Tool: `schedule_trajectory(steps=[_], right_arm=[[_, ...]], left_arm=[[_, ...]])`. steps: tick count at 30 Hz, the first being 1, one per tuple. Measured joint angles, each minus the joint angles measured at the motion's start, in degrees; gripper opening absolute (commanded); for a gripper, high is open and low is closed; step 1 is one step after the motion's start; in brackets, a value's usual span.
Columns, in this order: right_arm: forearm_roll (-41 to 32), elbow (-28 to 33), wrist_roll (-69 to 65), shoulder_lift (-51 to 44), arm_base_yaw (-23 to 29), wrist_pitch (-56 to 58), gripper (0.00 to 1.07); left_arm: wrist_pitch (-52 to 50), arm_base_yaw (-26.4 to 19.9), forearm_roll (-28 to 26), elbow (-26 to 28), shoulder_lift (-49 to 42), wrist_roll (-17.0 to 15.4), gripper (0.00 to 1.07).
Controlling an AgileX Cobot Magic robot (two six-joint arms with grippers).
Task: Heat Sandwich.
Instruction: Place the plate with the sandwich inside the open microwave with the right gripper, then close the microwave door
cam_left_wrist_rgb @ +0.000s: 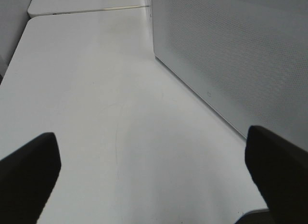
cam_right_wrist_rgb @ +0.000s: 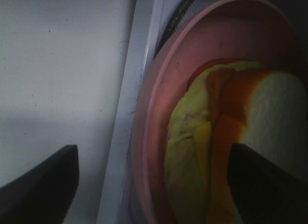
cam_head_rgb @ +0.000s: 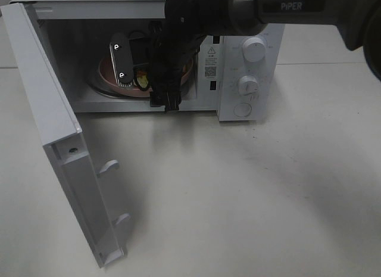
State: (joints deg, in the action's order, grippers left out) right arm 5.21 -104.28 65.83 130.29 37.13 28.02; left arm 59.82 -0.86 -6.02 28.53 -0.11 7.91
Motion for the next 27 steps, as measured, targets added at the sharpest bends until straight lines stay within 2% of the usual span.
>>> schedule_trajectory(steps=[12, 27], right_arm=[[0.06, 17.13, 0.00, -9.85, 0.00, -10.43, 0.77], [0.06, 30.94, -1.66, -20.28, 0.00, -11.29, 0.77]], left_arm=[[0.00, 0.00, 0.00, 0.00, 0.00, 0.00, 1.01], [0.00, 0.00, 0.00, 0.00, 0.00, 0.00, 1.01]])
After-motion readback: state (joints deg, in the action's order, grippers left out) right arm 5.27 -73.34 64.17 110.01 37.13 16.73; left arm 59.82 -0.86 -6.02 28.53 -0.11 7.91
